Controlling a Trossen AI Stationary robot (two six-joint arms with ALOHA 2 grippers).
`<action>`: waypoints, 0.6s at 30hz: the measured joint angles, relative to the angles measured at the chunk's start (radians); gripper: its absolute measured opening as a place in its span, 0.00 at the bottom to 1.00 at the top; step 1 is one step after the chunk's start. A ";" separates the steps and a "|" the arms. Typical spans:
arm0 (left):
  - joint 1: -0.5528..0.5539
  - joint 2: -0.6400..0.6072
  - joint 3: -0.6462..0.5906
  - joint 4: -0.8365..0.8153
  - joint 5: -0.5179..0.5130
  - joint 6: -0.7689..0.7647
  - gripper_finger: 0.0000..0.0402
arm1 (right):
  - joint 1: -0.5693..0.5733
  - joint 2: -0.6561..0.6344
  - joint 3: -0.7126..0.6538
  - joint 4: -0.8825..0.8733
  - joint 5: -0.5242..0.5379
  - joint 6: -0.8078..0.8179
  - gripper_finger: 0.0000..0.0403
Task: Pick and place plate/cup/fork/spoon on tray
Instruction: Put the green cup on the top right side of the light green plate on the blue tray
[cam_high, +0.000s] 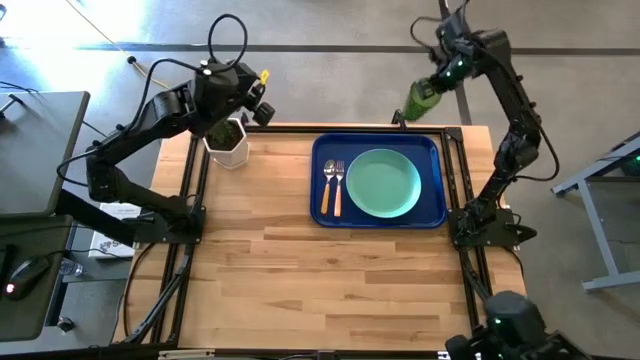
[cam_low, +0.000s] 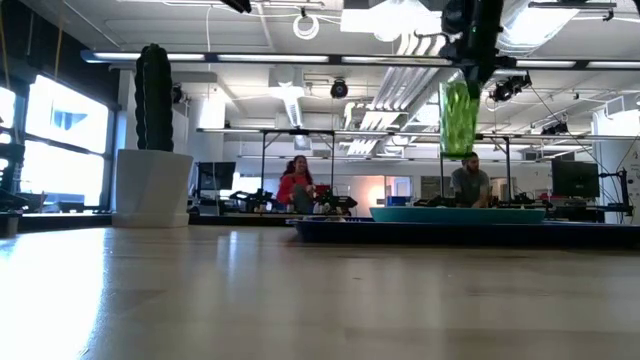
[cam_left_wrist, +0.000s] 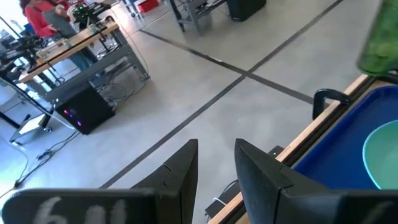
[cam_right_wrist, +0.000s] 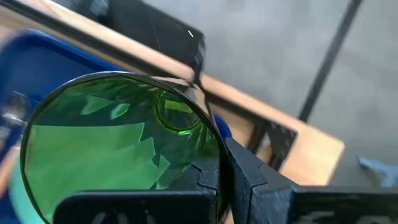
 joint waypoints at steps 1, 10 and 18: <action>0.005 0.000 0.000 0.001 -0.001 0.000 0.24 | 0.000 -0.016 -0.046 0.011 0.012 0.011 0.00; 0.052 -0.002 0.000 0.010 -0.001 0.032 0.24 | -0.003 -0.143 -0.396 0.146 0.014 0.116 0.00; 0.078 -0.002 0.000 0.020 0.018 0.045 0.24 | 0.024 -0.193 -0.529 0.241 0.036 0.179 0.00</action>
